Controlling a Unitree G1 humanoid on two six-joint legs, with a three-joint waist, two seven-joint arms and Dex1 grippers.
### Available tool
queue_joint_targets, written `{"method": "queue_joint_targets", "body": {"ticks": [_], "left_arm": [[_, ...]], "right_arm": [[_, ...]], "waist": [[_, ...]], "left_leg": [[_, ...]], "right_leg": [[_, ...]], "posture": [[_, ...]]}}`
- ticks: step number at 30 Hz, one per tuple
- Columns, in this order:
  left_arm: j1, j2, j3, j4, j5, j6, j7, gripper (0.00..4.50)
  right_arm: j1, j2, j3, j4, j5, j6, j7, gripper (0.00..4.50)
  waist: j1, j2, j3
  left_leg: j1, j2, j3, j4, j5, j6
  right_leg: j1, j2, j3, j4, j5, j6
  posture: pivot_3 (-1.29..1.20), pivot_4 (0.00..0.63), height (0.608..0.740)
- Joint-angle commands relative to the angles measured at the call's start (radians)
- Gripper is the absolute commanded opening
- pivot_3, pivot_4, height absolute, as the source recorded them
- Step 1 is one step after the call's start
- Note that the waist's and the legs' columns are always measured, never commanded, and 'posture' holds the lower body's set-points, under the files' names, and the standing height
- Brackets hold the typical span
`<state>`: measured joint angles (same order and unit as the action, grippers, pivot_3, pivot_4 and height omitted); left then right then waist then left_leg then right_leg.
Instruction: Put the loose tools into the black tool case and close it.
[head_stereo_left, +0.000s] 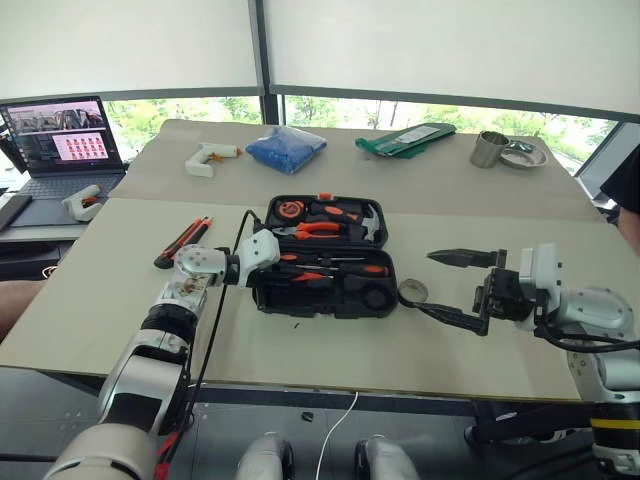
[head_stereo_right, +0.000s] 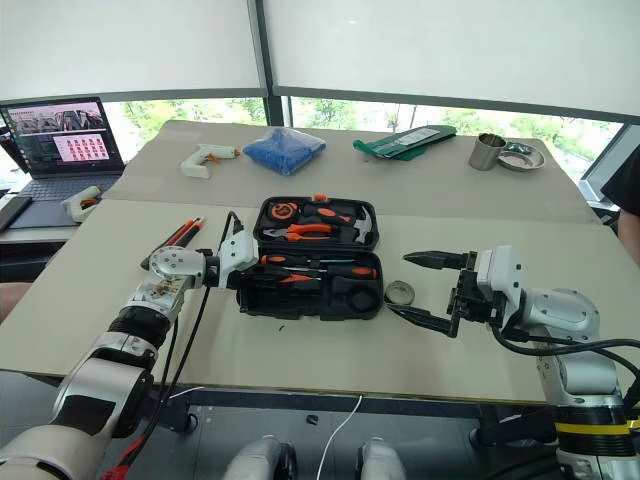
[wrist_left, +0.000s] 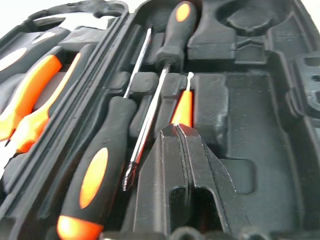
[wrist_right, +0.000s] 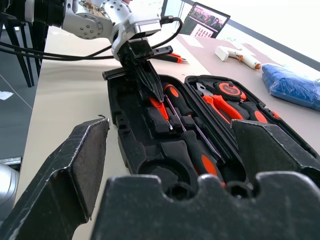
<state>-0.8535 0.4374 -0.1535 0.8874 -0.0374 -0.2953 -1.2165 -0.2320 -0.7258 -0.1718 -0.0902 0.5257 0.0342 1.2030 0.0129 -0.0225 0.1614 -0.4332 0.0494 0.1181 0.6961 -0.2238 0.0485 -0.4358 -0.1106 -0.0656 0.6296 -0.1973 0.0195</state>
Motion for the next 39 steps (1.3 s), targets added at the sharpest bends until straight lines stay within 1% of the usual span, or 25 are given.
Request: {"method": "queue_joint_targets", "body": {"ticks": [1,4,9,11,13,16,18,19,24,25,26,28,29,30,32,33,34,35,36,39], "left_arm": [[0.002,0.011,-0.017,0.017,0.036,0.019,0.007,0.03],[0.011,0.018,-0.031,0.019,0.054,0.031,0.004,0.03],[0.013,0.023,-0.035,0.019,0.064,0.11,0.023,0.03],[0.017,0.024,-0.028,0.015,0.06,0.121,0.038,0.03],[0.028,0.02,-0.008,-0.006,0.033,0.122,0.037,0.03],[0.08,-0.004,0.106,-0.125,-0.114,0.075,0.023,0.03],[0.143,0.0,0.174,-0.227,-0.192,0.073,0.029,0.53],[0.172,0.006,0.194,-0.264,-0.213,0.077,0.032,0.75],[0.438,0.044,0.367,-0.592,-0.347,0.214,0.19,2.72],[0.506,0.051,0.407,-0.643,-0.346,0.224,0.242,3.02],[0.587,0.054,0.459,-0.698,-0.359,0.247,0.296,3.48],[0.73,0.038,0.576,-0.789,-0.405,0.303,0.415,4.24],[0.769,0.029,0.606,-0.82,-0.426,0.328,0.453,4.48],[0.804,0.019,0.629,-0.851,-0.448,0.357,0.488,4.48],[0.937,-0.006,0.71,-0.904,-0.469,0.375,0.551,4.48],[0.988,-0.012,0.741,-0.916,-0.467,0.375,0.576,4.48],[1.033,-0.019,0.769,-0.917,-0.461,0.362,0.594,4.48],[1.067,-0.023,0.789,-0.907,-0.44,0.341,0.621,4.48],[1.096,-0.024,0.799,-0.897,-0.416,0.322,0.641,4.48],[1.128,-0.034,0.812,-0.915,-0.435,0.326,0.669,4.48]], "right_arm": [[0.005,0.0,-0.018,-0.038,0.019,0.009,-0.013,4.5],[0.003,0.001,-0.014,-0.036,0.019,0.009,-0.015,4.5],[-0.012,-0.001,-0.006,-0.025,0.018,0.015,-0.012,4.5],[-0.018,-0.002,-0.003,-0.022,0.017,0.02,-0.009,4.5],[-0.023,-0.002,-0.002,-0.019,0.016,0.022,-0.007,4.5],[-0.033,0.002,0.0,-0.013,0.014,0.019,-0.005,4.5],[-0.036,0.006,0.0,-0.007,0.013,0.012,-0.003,4.5],[-0.036,0.007,0.0,-0.004,0.012,0.008,-0.002,4.5],[-0.03,0.043,-0.022,0.011,0.027,-0.022,-0.008,4.5],[-0.029,0.052,-0.027,0.013,0.031,-0.024,-0.013,4.5],[-0.027,0.063,-0.032,0.016,0.035,-0.029,-0.018,4.5],[-0.028,0.088,-0.037,0.021,0.043,-0.034,-0.028,4.5],[-0.028,0.094,-0.038,0.022,0.046,-0.033,-0.029,4.5],[-0.029,0.099,-0.04,0.023,0.049,-0.031,-0.027,4.5],[-0.035,0.127,-0.04,0.021,0.058,-0.041,-0.035,4.5],[-0.036,0.14,-0.039,0.018,0.063,-0.048,-0.033,4.5],[-0.034,0.152,-0.034,0.008,0.07,-0.048,-0.031,4.5],[-0.032,0.169,-0.027,-0.004,0.08,-0.048,-0.03,4.5],[-0.028,0.182,-0.02,-0.017,0.089,-0.046,-0.029,4.5],[-0.019,0.217,0.0,-0.046,0.087,-0.057,-0.028,4.5]], "waist": [[-0.001,0.0,0.0],[-0.001,0.0,0.0],[-0.004,0.0,0.0],[-0.005,0.0,0.0],[-0.004,0.0,0.0],[-0.009,0.0,0.0],[-0.014,0.0,0.0],[-0.016,0.0,0.0],[-0.023,0.0,0.0],[-0.025,0.0,0.0],[-0.026,0.0,0.0],[-0.031,0.0,0.0],[-0.031,0.0,0.0],[-0.028,0.0,0.0],[-0.021,0.0,0.0],[-0.019,0.0,0.0],[-0.018,0.0,0.0],[-0.017,0.0,0.0],[-0.014,0.0,0.0],[-0.004,0.0,0.0]], "left_leg": [[0.0,0.0,0.0,0.0,0.0,0.0],[0.002,0.0,0.0,0.0,0.0,0.0],[0.006,0.0,0.0,0.0,0.0,0.0],[0.009,0.001,0.0,0.0,0.0,0.0],[0.01,0.001,0.0,0.0,0.0,0.0],[0.01,0.001,-0.001,-0.001,0.0,0.0],[0.009,0.002,0.0,-0.001,0.0,0.0],[0.008,0.002,-0.001,-0.002,0.0,0.0],[0.007,0.002,-0.001,-0.003,-0.002,0.001],[0.007,0.002,-0.001,-0.003,-0.002,0.001],[0.008,0.002,0.0,-0.003,-0.002,0.001],[0.01,0.002,0.0,-0.003,-0.003,0.001],[0.01,0.003,0.0,-0.003,-0.003,0.001],[0.01,0.003,-0.001,-0.004,-0.003,0.001],[0.009,0.003,-0.001,-0.003,-0.003,0.001],[0.01,0.003,-0.001,-0.003,-0.004,-0.002],[0.01,0.002,-0.002,-0.003,-0.008,-0.007],[0.01,0.002,-0.001,-0.003,-0.008,-0.008],[0.01,0.002,-0.001,-0.003,-0.008,-0.008],[0.009,0.002,-0.001,-0.003,-0.008,-0.008]], "right_leg": [[0.0,0.0,0.0,0.0,0.0,0.0],[0.002,0.0,0.0,0.0,0.0,0.0],[0.005,0.0,0.0,0.0,0.0,0.0],[0.008,0.0,0.0,0.0,-0.004,0.006],[0.009,0.0,0.0,0.0,-0.004,0.007],[0.009,0.0,0.0,0.0,-0.004,0.006],[0.008,-0.001,0.001,-0.001,-0.003,0.005],[0.007,-0.001,0.001,-0.001,0.0,0.0],[0.006,-0.002,0.0,-0.001,0.0,0.0],[0.006,-0.002,0.0,-0.001,0.0,0.0],[0.007,-0.002,0.0,-0.001,0.0,0.0],[0.009,-0.003,0.001,-0.003,-0.001,0.001],[0.009,-0.003,0.001,-0.003,-0.001,0.001],[0.009,-0.003,0.001,-0.003,-0.001,0.001],[0.008,-0.004,0.0,-0.003,-0.002,0.002],[0.009,-0.004,0.0,-0.004,-0.004,0.006],[0.009,-0.005,0.0,-0.004,-0.006,0.005],[0.009,-0.005,0.0,-0.004,-0.008,0.001],[0.009,-0.005,0.0,-0.004,-0.008,0.001],[0.004,-0.006,-0.001,-0.004,-0.009,0.001]], "posture": [[0.0,0.15,0.739],[0.0,0.15,0.739],[0.0,0.15,0.739],[0.0,0.15,0.739],[0.0,0.15,0.739],[0.0,0.15,0.739],[0.0,0.15,0.739],[0.0,0.15,0.739],[0.0,0.15,0.739],[0.0,0.15,0.739],[0.0,0.15,0.739],[0.0,0.15,0.739],[0.0,0.15,0.739],[0.0,0.15,0.739],[0.0,0.15,0.739],[0.0,0.15,0.739],[0.0,0.15,0.739],[0.0,0.15,0.739],[0.0,0.15,0.739],[0.0,0.15,0.739]]}}
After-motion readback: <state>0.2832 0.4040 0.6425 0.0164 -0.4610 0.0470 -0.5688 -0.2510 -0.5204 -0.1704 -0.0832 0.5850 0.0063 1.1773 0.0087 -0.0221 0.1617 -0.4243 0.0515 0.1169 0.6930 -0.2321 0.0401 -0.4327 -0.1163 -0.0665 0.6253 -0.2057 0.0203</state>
